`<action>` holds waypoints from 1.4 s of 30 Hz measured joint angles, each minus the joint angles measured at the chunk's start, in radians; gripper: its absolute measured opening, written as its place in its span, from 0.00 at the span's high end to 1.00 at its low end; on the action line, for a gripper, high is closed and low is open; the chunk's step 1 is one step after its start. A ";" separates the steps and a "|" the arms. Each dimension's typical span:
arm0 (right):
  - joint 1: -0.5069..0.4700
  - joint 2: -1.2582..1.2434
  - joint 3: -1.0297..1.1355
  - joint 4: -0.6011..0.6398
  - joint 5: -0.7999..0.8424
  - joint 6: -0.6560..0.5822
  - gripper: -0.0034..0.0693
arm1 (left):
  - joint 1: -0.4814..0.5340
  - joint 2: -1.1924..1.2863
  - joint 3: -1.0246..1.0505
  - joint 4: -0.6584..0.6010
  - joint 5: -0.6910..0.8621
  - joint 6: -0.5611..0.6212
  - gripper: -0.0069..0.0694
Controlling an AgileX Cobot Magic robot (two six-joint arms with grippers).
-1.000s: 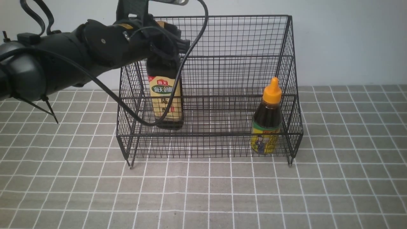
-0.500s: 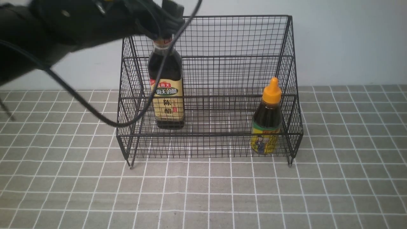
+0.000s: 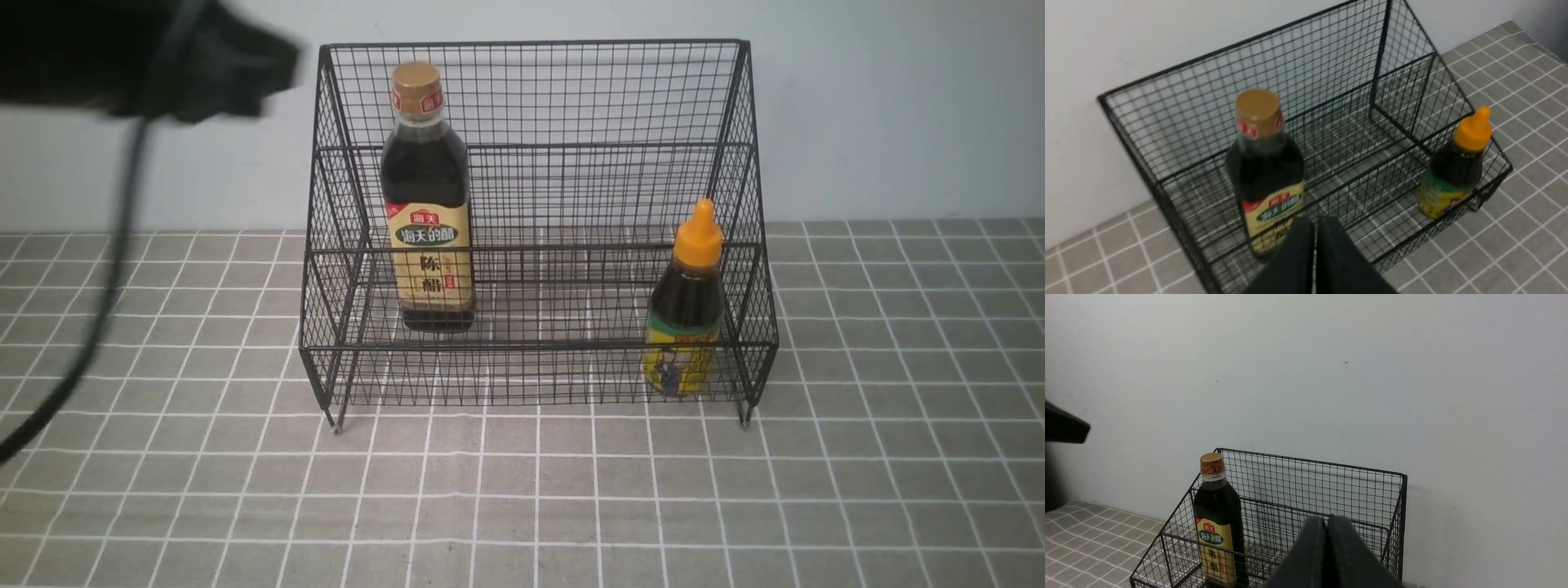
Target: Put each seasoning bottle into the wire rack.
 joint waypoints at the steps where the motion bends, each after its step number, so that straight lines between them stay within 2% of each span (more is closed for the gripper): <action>1: 0.000 0.000 0.000 0.000 0.000 0.000 0.97 | 0.005 -0.009 0.008 0.001 0.000 -0.003 0.92; 9: 0.000 0.000 0.000 -0.002 0.009 0.000 0.97 | 0.041 -0.367 0.378 0.008 -0.099 -0.044 0.92; 15: 0.000 0.000 0.000 -0.003 0.010 0.000 0.97 | 0.042 -0.543 0.527 -0.027 -0.137 -0.049 0.92; 22: 0.000 0.000 0.000 -0.003 0.010 0.000 0.97 | 0.042 -0.646 0.572 -0.031 -0.119 -0.049 0.92; 33: 0.000 0.000 0.000 -0.004 0.010 0.000 0.97 | 0.042 -0.649 0.572 -0.026 -0.104 -0.045 0.92; 39: 0.000 0.000 0.000 -0.004 0.010 0.000 0.97 | 0.042 -0.679 0.648 0.027 -0.229 -0.060 0.92; 42: 0.000 0.000 0.000 -0.004 0.010 0.000 0.97 | 0.042 -0.745 0.783 0.151 -0.339 -0.152 0.92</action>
